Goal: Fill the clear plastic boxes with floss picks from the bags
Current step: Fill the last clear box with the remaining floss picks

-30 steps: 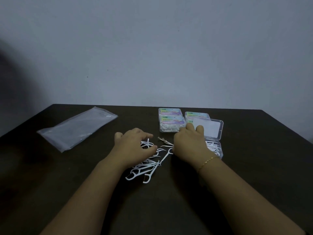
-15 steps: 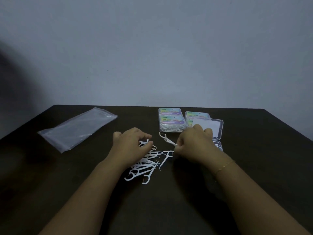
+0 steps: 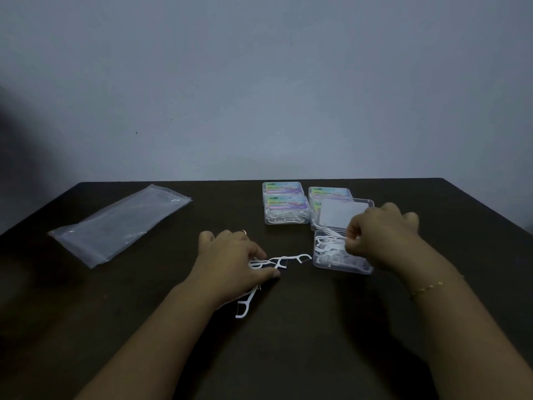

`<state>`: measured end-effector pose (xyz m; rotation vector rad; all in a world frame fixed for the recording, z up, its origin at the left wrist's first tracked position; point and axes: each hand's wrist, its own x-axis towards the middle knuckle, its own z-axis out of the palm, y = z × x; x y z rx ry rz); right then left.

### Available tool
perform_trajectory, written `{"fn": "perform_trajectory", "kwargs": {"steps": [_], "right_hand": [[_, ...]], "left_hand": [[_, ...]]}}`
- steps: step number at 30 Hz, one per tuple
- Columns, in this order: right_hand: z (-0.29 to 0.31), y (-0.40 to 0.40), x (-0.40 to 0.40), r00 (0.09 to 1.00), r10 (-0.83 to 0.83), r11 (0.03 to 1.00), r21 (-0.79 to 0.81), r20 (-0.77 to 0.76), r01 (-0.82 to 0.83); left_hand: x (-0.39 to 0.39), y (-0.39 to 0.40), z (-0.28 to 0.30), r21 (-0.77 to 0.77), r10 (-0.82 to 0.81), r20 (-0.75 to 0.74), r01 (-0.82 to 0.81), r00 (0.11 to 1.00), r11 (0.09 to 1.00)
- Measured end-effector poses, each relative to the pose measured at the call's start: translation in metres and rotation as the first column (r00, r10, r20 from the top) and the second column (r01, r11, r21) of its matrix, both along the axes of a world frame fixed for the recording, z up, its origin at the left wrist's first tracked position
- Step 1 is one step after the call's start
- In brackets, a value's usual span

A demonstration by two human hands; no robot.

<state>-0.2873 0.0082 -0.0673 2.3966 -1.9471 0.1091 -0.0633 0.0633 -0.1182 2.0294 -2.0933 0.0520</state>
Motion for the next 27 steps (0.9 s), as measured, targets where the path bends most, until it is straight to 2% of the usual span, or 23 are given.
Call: {"fn": "perform_trajectory", "kwargs": {"steps": [5, 12, 17, 20, 22, 24, 27], "right_hand": [[-0.007, -0.004, 0.0, 0.998, -0.031, 0.999, 0.03, -0.056, 0.033], [-0.002, 0.001, 0.002, 0.995, 0.025, 0.998, 0.047, 0.095, -0.029], [-0.007, 0.007, 0.022, 0.979, 0.138, 0.99, -0.014, 0.152, -0.138], [-0.013, 0.014, 0.037, 0.957, 0.225, 0.973, 0.001, 0.184, -0.229], [-0.017, 0.018, 0.043, 0.937, 0.274, 0.961, -0.025, 0.216, -0.275], [-0.02, 0.02, 0.046, 0.922, 0.301, 0.954, -0.056, 0.246, -0.296], [-0.022, 0.019, 0.049, 0.895, 0.311, 0.95, -0.085, 0.319, -0.3]], "left_hand": [[0.002, -0.002, 0.001, -0.003, -0.045, -0.038, 0.045, 0.998, 0.999], [0.006, -0.006, -0.003, -0.047, -0.072, -0.075, 0.068, 0.995, 0.997], [0.007, -0.006, 0.002, -0.183, -0.101, -0.093, 0.083, 0.991, 0.98], [0.009, -0.005, 0.003, -0.294, -0.142, -0.174, 0.087, 0.974, 0.952], [0.007, -0.003, 0.005, -0.34, -0.131, -0.272, 0.032, 0.953, 0.94], [0.004, -0.001, 0.008, -0.342, -0.102, -0.482, -0.08, 0.87, 0.936], [-0.001, 0.004, 0.013, -0.262, -0.102, -0.779, -0.174, 0.619, 0.949]]}}
